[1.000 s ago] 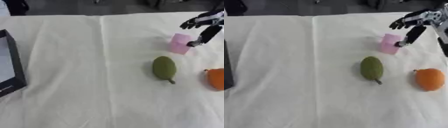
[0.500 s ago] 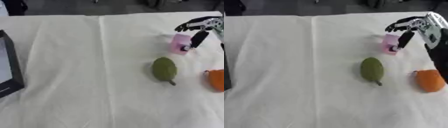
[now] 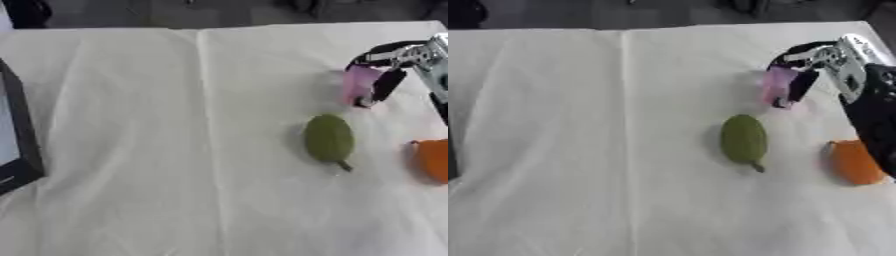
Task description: Pick up the objects with one hand, pass them to the other hand, and then place them into the box on the other side of the table.
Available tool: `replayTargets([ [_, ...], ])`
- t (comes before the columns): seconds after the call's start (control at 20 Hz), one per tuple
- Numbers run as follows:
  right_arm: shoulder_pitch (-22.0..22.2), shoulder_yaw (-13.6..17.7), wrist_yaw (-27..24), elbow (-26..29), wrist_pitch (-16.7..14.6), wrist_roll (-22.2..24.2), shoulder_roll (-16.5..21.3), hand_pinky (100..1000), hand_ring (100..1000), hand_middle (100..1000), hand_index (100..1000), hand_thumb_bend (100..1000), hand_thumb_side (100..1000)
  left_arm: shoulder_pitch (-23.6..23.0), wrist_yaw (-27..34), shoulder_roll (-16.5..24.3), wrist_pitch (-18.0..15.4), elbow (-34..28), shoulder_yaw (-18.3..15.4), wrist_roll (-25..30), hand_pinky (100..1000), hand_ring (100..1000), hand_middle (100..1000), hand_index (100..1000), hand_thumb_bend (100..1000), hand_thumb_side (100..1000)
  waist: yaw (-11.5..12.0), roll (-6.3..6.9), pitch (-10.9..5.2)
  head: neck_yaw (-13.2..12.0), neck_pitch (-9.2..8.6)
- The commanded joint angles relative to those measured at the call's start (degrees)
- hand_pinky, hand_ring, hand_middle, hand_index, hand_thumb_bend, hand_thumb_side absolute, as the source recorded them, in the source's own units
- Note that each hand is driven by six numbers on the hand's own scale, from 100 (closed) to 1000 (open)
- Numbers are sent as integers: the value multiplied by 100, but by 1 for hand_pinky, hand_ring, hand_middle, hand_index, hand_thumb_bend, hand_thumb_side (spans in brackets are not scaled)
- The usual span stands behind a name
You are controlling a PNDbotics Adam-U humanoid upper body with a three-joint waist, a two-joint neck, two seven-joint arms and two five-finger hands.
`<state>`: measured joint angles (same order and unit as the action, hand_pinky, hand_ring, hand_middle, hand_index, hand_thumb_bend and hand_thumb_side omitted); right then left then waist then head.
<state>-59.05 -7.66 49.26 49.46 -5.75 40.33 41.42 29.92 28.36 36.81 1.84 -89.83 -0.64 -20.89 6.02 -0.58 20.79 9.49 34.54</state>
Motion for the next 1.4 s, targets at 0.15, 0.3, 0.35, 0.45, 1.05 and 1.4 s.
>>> replayTargets([
  [0.15,-117,45,-225,149,210,-454,91,880,724,499,647,191,100,16,20,136,-9,-103,-70,-12,825,768,753,869,218,930,-12,9,-113,9,-55],
  [0.3,-106,-3,-281,286,434,-833,96,862,682,462,596,219,100,16,13,132,-10,-110,-64,-3,826,768,752,868,218,928,-18,1,-137,10,-53],
  [0.35,-96,0,-307,342,494,-945,95,859,675,456,586,185,100,14,9,132,-10,-113,-63,-1,826,768,752,868,219,927,-21,2,-147,2,-51],
  [0.45,-44,49,-488,570,599,-1169,100,857,667,452,584,108,100,7,-3,145,-12,-127,-60,8,826,767,748,867,218,924,-28,7,-171,-22,-47],
  [1.05,1454,-37,-1841,5015,1806,-2858,22,851,639,487,615,100,100,-33,-334,347,589,-727,168,232,817,788,702,838,179,898,-106,27,-315,-388,-64],
  [1.4,1833,-581,-1300,6477,1659,-3316,-677,833,645,511,627,100,100,52,-808,491,2002,-1361,642,887,821,786,700,840,123,916,-171,15,-436,-621,-26],
])
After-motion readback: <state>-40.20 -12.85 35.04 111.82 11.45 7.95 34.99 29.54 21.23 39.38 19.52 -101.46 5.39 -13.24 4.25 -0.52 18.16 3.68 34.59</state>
